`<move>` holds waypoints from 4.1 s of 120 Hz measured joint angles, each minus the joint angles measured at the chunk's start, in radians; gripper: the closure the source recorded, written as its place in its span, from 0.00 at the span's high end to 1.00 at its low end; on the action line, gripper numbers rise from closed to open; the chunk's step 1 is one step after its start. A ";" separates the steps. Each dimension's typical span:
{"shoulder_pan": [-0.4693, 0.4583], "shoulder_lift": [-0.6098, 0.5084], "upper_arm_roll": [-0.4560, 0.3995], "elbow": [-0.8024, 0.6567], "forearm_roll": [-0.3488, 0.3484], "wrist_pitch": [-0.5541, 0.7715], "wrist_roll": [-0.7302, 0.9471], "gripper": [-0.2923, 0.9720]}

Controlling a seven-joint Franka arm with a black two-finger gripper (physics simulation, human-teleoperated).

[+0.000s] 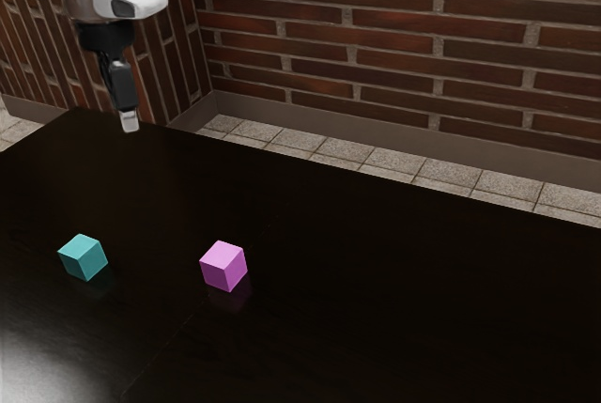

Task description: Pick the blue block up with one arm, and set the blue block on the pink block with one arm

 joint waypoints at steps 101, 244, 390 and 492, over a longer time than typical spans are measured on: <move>0.333 0.074 0.158 -0.464 0.125 0.628 0.910 0.77; 0.387 0.322 0.151 -0.587 -0.088 1.033 1.461 0.77; 0.460 0.137 -0.102 -0.628 -0.227 0.932 1.475 0.52; 0.243 0.329 -0.194 -0.448 -0.246 0.848 1.162 0.53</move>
